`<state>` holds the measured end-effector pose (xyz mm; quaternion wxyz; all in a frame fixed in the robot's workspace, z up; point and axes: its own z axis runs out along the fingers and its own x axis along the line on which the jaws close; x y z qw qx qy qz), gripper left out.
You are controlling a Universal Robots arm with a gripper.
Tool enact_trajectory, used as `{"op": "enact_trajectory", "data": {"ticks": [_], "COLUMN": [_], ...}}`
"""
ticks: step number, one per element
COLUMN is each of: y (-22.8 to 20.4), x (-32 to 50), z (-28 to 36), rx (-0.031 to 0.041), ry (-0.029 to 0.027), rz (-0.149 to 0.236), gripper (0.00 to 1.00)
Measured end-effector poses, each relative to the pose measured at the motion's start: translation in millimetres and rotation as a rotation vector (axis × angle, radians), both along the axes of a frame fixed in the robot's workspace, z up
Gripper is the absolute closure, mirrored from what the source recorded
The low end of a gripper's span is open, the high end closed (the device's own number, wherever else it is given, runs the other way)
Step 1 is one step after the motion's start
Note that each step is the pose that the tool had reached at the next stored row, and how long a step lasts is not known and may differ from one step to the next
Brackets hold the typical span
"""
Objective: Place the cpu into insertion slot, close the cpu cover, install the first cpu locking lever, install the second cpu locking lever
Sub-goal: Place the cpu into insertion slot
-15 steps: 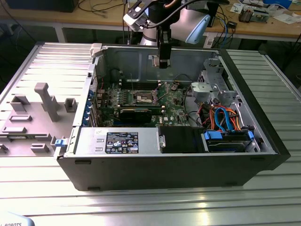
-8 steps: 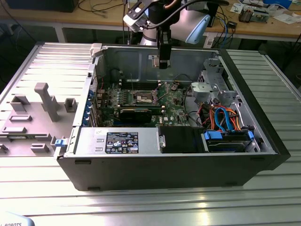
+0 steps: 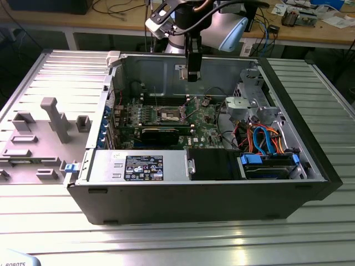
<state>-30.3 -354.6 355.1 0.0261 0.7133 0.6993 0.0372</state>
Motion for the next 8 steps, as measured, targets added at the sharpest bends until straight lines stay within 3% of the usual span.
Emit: {"op": "enact_trajectory", "data": {"ticks": [8], "y": [0.0], "x": [-0.9], "z": [-0.5], "rx": [0.0005], "ry": [-0.0001], "rz": [0.000], "gripper": [0.46]}}
